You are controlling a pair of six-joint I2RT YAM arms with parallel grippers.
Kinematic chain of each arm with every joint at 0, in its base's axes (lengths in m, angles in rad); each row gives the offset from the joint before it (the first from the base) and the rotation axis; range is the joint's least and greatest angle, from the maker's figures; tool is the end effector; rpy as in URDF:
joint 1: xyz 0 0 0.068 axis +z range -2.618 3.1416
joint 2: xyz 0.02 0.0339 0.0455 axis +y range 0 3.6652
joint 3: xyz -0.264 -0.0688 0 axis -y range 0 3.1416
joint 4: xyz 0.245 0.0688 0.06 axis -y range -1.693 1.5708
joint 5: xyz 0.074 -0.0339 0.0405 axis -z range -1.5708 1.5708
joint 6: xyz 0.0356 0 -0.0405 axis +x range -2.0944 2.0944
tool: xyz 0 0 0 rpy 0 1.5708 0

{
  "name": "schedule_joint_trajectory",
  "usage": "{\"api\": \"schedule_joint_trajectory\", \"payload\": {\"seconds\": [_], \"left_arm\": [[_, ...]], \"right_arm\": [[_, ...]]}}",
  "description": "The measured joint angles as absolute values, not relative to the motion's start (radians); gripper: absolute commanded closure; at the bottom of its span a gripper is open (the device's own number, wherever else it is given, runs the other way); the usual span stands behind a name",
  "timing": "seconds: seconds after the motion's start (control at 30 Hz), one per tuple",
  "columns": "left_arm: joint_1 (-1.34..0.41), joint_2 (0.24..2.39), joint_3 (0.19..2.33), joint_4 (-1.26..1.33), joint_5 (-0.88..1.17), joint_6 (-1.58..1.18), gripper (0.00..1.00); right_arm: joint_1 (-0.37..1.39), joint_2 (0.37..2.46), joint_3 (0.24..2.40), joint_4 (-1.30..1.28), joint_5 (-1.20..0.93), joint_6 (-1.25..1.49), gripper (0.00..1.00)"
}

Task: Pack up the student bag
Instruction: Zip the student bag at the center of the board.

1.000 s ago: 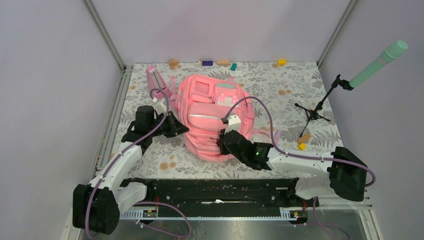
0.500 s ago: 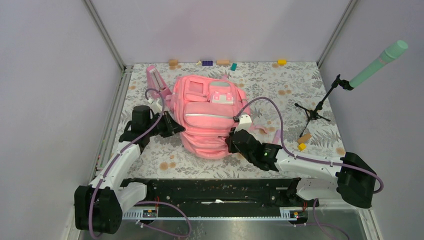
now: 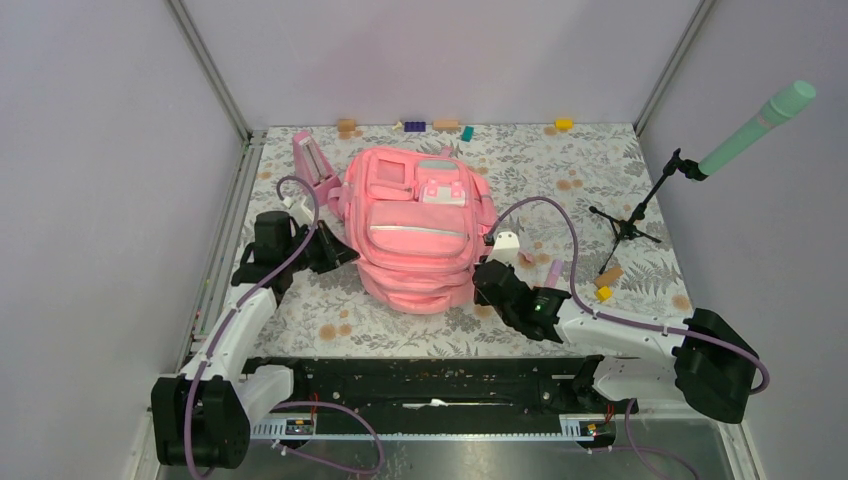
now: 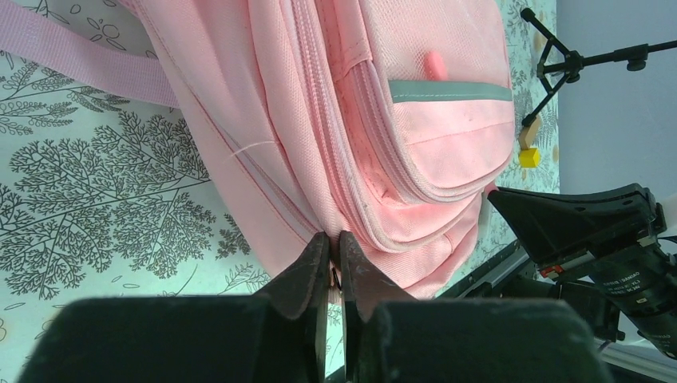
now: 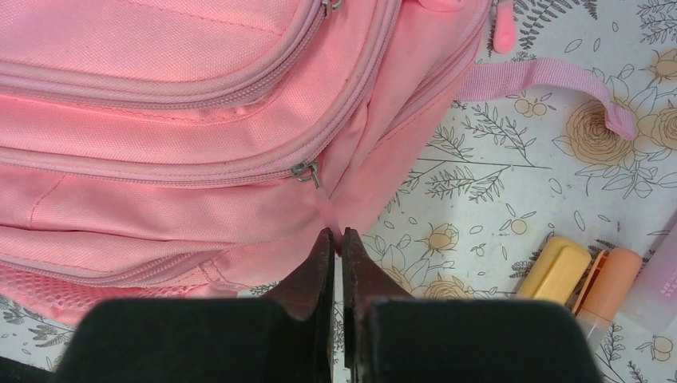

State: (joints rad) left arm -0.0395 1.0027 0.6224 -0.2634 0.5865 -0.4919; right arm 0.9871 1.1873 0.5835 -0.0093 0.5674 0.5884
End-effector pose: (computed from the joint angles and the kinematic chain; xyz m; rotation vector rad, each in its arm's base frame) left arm 0.2097 -0.0280 0.2386 -0.1716 2.2419 -0.9396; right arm 0.1494 0.1914 0.2088 -0.1029 2.0924 0.3361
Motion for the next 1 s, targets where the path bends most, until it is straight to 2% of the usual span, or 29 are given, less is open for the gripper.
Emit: {"api": "schedule_joint_trajectory", "payload": {"seconds": [0.37,1.0], "left_arm": [[-0.038,0.982,0.628,-0.291,0.558,-0.471,1.00],[-0.038,0.980,0.646,-0.331,0.496,-0.454,1.00]], "right_arm": [[0.982,1.173,0.577,0.010,0.571,0.554,1.00],[0.819,1.299,0.635,0.102,0.528,0.447,1.00]]}}
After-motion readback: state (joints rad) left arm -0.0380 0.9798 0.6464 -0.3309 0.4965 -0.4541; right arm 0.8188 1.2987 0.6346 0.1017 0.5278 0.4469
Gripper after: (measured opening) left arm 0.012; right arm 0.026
